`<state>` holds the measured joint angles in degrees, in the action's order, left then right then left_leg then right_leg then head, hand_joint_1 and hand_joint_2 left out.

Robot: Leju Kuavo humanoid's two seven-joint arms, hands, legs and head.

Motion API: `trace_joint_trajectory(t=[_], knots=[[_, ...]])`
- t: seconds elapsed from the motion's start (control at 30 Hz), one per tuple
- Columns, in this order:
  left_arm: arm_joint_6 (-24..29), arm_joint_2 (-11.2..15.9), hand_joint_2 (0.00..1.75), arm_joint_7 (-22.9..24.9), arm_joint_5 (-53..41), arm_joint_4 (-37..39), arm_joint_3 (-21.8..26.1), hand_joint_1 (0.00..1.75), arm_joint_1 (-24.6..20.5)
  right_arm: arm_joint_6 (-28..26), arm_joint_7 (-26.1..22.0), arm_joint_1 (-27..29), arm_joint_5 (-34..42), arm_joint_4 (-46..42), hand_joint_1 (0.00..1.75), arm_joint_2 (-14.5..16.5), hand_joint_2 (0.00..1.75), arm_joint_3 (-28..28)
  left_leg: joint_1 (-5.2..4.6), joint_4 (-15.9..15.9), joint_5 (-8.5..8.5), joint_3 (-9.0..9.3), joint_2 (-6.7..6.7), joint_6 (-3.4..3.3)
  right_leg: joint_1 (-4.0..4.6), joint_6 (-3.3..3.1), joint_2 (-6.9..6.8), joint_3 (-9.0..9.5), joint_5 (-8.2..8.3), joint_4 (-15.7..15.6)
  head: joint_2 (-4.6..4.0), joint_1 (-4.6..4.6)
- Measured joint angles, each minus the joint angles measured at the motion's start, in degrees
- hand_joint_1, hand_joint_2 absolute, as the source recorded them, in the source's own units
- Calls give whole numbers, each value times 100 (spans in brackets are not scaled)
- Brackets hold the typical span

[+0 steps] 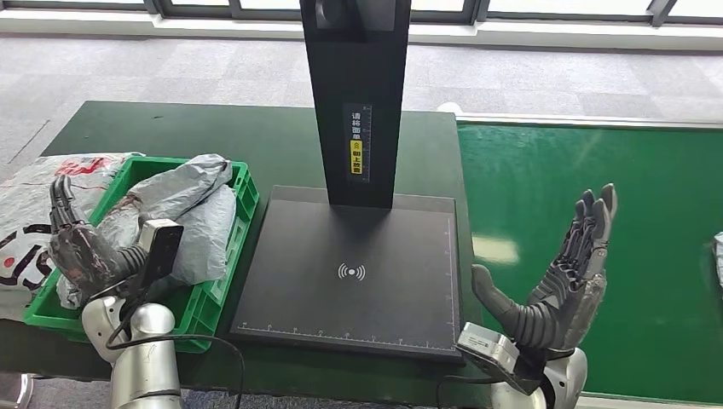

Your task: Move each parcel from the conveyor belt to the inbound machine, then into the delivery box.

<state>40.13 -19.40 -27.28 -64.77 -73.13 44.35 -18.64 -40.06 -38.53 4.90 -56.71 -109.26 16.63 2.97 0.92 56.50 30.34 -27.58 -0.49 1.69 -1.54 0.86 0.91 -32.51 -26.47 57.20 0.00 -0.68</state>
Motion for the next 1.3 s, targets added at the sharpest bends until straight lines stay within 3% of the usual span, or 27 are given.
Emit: trace_joint_trajectory(t=[0.3,0.53,0.67,0.87,1.0,1.3], knots=[[0,-12,175,-152,307,-30,4,0,-2,0,12,-2,-9,7,0,0,175,0,1,0,0,-42,0,0,0,0,0,0,0,1,0,-1],[0,-35,175,-942,2155,-645,-151,0,240,0,352,-10,-173,72,0,0,175,-110,1,0,0,-8,1,0,1,0,1,-7,-1,0,0,-1],[-3,-15,175,-1130,3268,-1134,-1070,0,592,0,500,-129,-152,297,0,7,175,-529,-1,2,0,-7,-18,-1,0,0,-16,-1,-1,-4,0,1],[-154,124,175,-1147,3719,-1640,-2852,0,1132,-1,515,-204,-104,675,0,34,175,-1275,-4,2,8,-52,-21,-11,-4,2,-23,9,-2,-10,0,1],[-189,163,175,-1146,3736,-1809,-3392,0,1331,0,603,-214,-171,792,0,39,175,-1463,-3,1,8,-50,-19,-11,-2,2,-21,6,-2,-10,0,1],[-461,224,175,-1113,3898,-1967,-4098,0,1612,-1,760,-270,-296,989,0,42,175,-1654,-1,1,7,-49,-18,-10,-1,1,-20,7,-3,-9,0,1]])
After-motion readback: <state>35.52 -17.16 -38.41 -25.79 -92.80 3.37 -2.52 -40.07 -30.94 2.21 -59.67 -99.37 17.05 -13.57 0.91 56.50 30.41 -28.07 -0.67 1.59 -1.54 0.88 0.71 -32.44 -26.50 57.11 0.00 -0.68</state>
